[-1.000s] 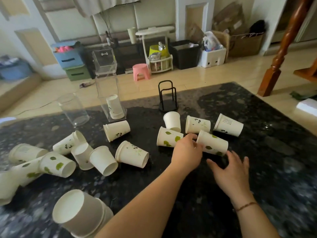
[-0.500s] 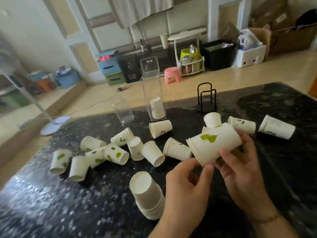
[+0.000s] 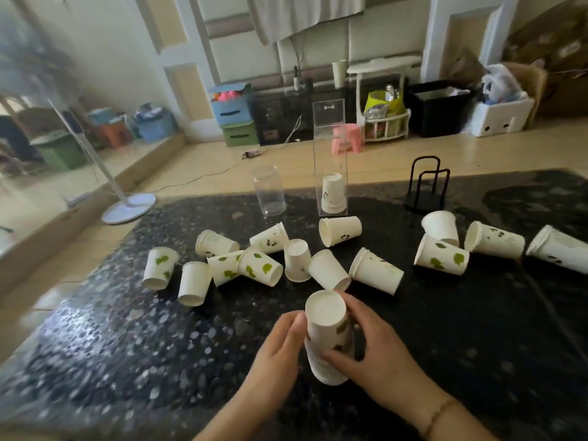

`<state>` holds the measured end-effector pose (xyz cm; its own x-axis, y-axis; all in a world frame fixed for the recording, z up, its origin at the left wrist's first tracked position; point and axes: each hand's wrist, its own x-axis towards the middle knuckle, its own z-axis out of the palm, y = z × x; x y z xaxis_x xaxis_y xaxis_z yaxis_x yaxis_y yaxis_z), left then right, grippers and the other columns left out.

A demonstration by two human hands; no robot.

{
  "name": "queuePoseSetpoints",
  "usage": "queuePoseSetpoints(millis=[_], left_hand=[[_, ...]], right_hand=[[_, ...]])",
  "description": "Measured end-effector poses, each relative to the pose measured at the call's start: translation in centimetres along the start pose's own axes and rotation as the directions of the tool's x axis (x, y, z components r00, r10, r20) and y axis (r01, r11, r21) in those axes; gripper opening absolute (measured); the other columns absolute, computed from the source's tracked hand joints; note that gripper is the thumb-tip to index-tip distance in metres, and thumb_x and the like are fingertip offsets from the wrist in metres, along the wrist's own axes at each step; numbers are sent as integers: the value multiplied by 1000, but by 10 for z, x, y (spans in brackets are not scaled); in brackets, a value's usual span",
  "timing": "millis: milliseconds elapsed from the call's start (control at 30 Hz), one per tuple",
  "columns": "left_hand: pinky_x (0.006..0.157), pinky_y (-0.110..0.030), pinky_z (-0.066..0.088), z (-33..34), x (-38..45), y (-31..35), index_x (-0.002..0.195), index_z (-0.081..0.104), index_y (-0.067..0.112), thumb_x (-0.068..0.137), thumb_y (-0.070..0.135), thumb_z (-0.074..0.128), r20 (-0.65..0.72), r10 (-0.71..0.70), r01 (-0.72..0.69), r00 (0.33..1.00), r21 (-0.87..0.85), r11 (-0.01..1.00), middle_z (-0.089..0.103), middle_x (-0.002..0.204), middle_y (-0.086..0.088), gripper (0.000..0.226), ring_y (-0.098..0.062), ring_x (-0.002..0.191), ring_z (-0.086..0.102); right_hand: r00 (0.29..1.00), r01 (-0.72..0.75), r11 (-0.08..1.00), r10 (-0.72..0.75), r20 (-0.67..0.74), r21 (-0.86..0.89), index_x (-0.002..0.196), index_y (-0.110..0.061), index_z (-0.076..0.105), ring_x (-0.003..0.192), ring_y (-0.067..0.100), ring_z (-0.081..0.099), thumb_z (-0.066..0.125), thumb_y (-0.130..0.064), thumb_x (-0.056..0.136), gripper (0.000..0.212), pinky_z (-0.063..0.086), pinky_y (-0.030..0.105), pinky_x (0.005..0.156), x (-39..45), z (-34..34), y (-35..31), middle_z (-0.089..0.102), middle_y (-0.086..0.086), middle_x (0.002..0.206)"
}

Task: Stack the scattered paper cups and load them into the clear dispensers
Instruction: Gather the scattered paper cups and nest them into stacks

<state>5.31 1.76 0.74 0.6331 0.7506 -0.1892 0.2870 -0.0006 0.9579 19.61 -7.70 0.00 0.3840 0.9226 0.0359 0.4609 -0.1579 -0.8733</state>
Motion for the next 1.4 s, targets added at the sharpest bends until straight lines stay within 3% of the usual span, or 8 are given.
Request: queuePoseSetpoints(millis=[233,400,633,900,1100,1200,1267,1400], left_hand=[[102,-31,47,-11,-1,-18,128,51,42,72,77,37,60,-71,67,996,66,996,59,128,16,68,-4,118,57],[80,-18,52,-11,-1,3,111,65,24,84,48,56,-371,387,-411,844,17,912,69,105,5,37,-8,97,65],[77,-20,52,7,103,39,101,66,33,94,24,65,-104,268,-216,958,355,910,67,97,15,11,-4,91,62],[111,-49,28,21,181,39,149,26,40,71,52,79,401,2,-401,916,914,66,28,151,4,95,-28,137,24],[107,-44,31,21,189,36,144,37,36,82,40,75,514,176,-478,839,853,-210,39,145,1,73,-26,130,32],[108,-41,30,8,173,44,139,42,36,79,57,69,454,338,-474,825,880,-26,46,141,8,69,-20,129,34],[110,-41,34,-8,158,58,137,47,35,72,67,69,255,305,-364,917,848,384,51,138,12,76,-15,129,40],[99,-40,52,-38,108,82,120,62,35,58,67,71,56,226,-233,972,170,958,72,114,14,71,-8,109,65]], right_hand=[[972,-181,975,198,125,-131,142,-51,28,132,-7,30,78,-52,67,91,27,25,114,-10,-21,31,33,-32,141],[961,-224,960,246,126,-168,137,-45,43,124,-8,39,74,-44,78,67,32,13,102,-15,-36,47,43,-28,135],[851,-393,879,459,-256,271,119,-26,62,99,6,62,71,-25,85,34,53,32,87,20,-45,59,65,-9,112],[866,-422,881,461,-191,214,114,-30,63,92,4,65,70,-29,86,29,55,28,84,42,-33,66,65,-13,104],[875,-392,898,431,-222,201,114,-29,64,92,3,63,71,-28,86,29,52,21,80,51,-35,67,66,-13,102],[894,-268,948,311,-324,171,112,-31,64,92,-1,62,68,-31,87,26,49,12,72,48,-37,58,66,-15,103],[898,-156,978,200,-392,141,111,-32,64,94,-6,60,65,-35,88,24,47,8,69,44,-39,47,65,-17,105],[890,54,977,47,-453,208,113,-35,63,105,-4,59,55,-55,83,37,52,17,82,29,-45,25,66,-18,110]])
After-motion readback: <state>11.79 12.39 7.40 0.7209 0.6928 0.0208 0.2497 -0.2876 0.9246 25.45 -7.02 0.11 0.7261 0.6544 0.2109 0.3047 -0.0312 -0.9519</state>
